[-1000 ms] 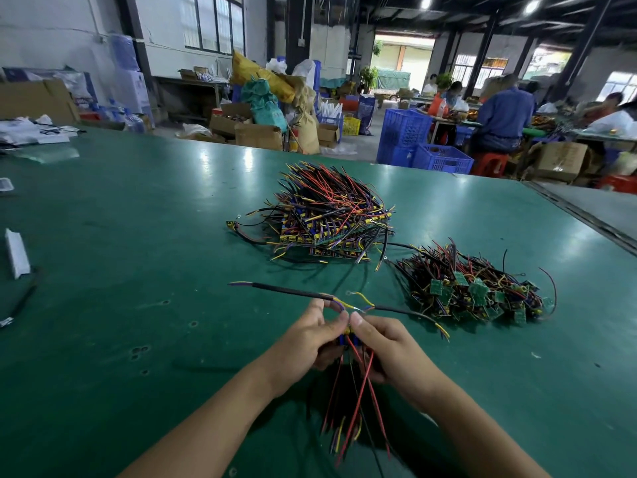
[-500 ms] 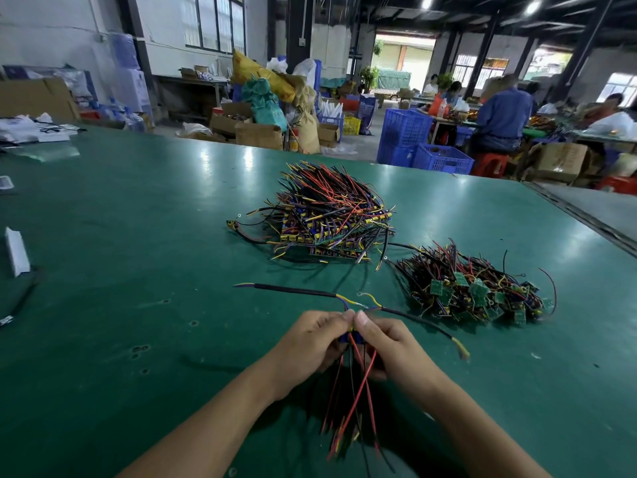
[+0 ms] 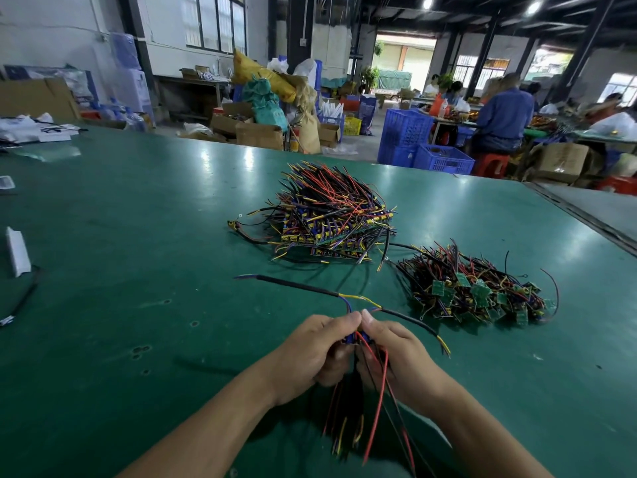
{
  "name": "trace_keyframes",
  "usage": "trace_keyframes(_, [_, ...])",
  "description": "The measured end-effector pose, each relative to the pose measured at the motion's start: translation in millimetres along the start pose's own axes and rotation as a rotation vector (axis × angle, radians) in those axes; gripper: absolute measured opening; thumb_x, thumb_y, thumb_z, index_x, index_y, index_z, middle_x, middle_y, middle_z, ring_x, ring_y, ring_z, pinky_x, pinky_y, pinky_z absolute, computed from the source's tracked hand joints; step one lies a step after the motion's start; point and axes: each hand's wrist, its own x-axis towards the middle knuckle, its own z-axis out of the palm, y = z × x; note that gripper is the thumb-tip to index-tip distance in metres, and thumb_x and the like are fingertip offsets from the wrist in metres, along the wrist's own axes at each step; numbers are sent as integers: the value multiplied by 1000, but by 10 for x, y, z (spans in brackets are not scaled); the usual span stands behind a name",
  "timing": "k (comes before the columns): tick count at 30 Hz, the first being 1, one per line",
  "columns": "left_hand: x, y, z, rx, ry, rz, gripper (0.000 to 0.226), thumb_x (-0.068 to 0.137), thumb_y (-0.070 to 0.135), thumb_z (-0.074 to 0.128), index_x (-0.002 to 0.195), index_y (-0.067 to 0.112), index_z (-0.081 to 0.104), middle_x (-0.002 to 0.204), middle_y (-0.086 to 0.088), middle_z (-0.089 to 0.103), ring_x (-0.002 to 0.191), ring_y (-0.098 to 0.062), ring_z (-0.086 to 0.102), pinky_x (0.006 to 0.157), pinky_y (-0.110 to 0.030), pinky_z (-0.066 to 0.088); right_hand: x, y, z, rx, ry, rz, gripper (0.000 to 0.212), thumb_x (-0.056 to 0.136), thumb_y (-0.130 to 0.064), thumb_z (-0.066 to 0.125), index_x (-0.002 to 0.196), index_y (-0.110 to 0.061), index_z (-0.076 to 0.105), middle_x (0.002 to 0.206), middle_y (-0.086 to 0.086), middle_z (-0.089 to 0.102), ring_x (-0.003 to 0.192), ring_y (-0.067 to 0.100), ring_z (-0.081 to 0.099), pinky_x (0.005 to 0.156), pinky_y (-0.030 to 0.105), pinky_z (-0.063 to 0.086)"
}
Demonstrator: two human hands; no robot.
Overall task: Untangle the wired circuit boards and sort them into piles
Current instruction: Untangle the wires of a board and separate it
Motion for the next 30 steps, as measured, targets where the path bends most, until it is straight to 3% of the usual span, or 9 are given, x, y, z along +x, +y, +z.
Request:
trace_keyframes(3, [-13, 10, -11, -9, -17, 5, 50, 78, 59, 53, 46, 23, 42, 42, 5, 26, 38, -11, 18, 43, -19, 18, 8, 3, 10, 65, 0, 24, 68, 83, -57, 57, 85, 11, 60, 49, 2, 30, 41, 11, 20, 42, 18, 23])
trace_keyframes(9, [-48, 0, -60, 35, -26, 8, 51, 84, 56, 50, 49, 21, 40, 45, 2, 25, 41, -12, 19, 45, -22, 19, 12, 21, 38, 92, -20, 27, 67, 81, -56, 59, 83, 11, 60, 49, 1, 32, 43, 11, 16, 43, 19, 21])
trace_keyframes(13, [-66, -7, -31, 20, -4, 23, 48, 83, 56, 50, 50, 23, 38, 46, 1, 23, 41, -12, 18, 45, -23, 17, 2, 13, 53, 85, -57, 19, 59, 83, -61, 58, 82, -4, 72, 47, -2, 28, 43, 12, 16, 43, 20, 19])
trace_keyframes(19, [-106, 6, -2, 58, 40, 69, 47, 83, 55, 48, 50, 24, 35, 48, 0, 25, 41, -13, 19, 44, -22, 19, -9, -2, 85, 110, -56, 23, 55, 89, -52, 52, 86, -3, 75, 48, -3, 29, 43, 11, 17, 43, 20, 18])
trace_keyframes(23, [-139, 25, -8, 95, 34, 80, 48, 84, 55, 47, 51, 22, 36, 49, 0, 28, 41, -11, 22, 43, -21, 22, -32, -15, 94, 146, -63, 34, 66, 85, -52, 57, 89, 14, 64, 47, -3, 31, 41, 9, 20, 41, 18, 21])
trace_keyframes(27, [-174, 50, -8, 130, 5, 98, 57, 85, 54, 46, 58, 4, 40, 48, 3, 32, 40, -9, 28, 43, -19, 27, -69, -76, 144, 118, -91, -5, 44, 88, -49, 51, 67, -17, 73, 45, -10, 35, 39, 5, 23, 41, 16, 22])
trace_keyframes(30, [-197, 78, -4, 135, -8, 104, 64, 85, 54, 45, 62, -6, 39, 50, -5, 33, 40, -10, 30, 44, -19, 28, -95, -109, 167, 114, -99, -3, 45, 89, -48, 48, 60, -22, 70, 45, -14, 40, 38, 3, 25, 41, 16, 22])
